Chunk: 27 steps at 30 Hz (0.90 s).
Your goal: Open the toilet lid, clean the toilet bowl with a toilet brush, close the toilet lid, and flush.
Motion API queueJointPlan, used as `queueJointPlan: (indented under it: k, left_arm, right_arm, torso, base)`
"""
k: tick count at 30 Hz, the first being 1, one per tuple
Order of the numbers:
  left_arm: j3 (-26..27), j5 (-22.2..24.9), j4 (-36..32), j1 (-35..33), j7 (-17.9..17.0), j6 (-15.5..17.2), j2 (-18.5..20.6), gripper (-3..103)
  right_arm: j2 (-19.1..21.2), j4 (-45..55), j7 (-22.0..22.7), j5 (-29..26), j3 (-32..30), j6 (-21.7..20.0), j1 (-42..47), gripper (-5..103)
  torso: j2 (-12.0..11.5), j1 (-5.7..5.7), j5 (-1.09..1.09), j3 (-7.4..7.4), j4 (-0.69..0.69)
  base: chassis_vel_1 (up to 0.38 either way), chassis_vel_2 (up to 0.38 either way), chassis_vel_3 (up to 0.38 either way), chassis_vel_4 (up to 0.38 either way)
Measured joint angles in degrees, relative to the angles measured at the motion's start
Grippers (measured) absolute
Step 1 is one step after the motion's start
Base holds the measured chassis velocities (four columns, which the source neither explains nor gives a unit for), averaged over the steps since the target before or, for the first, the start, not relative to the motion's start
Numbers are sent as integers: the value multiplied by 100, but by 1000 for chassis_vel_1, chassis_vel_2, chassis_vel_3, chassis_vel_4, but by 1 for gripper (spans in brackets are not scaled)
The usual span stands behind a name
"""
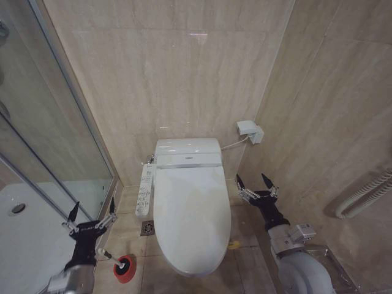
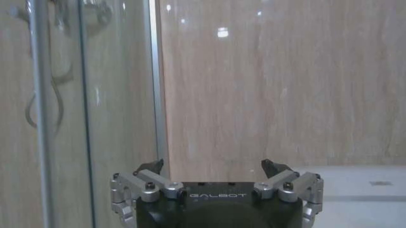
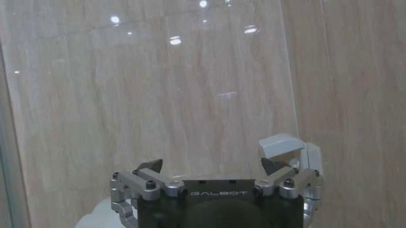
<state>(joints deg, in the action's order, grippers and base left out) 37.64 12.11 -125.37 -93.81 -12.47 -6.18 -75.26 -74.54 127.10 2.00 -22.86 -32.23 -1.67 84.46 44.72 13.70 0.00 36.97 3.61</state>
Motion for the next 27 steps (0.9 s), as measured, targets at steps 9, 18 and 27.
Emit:
queueJointPlan:
  k: [9,18,27]
  left_arm:
    - [182,813,160,831,323,1339,223,100]
    - [352,1572,301,1613,626,2590,433,100]
    - [423,1902,367,1947,758,3128,524,100]
  right_arm:
    - [0,0,0,0,1,0,0,100]
    - [0,0,0,0,0,0,0,100]
    - [0,0,0,0,1,0,0,100]
  torso:
    - [0,0,-1,0,0]
    - [0,0,-1,0,-1]
    - [0,0,0,0,-2]
  base:
    - [0,0,0,0]
    - [0,0,0,0]
    - [0,0,0,0]
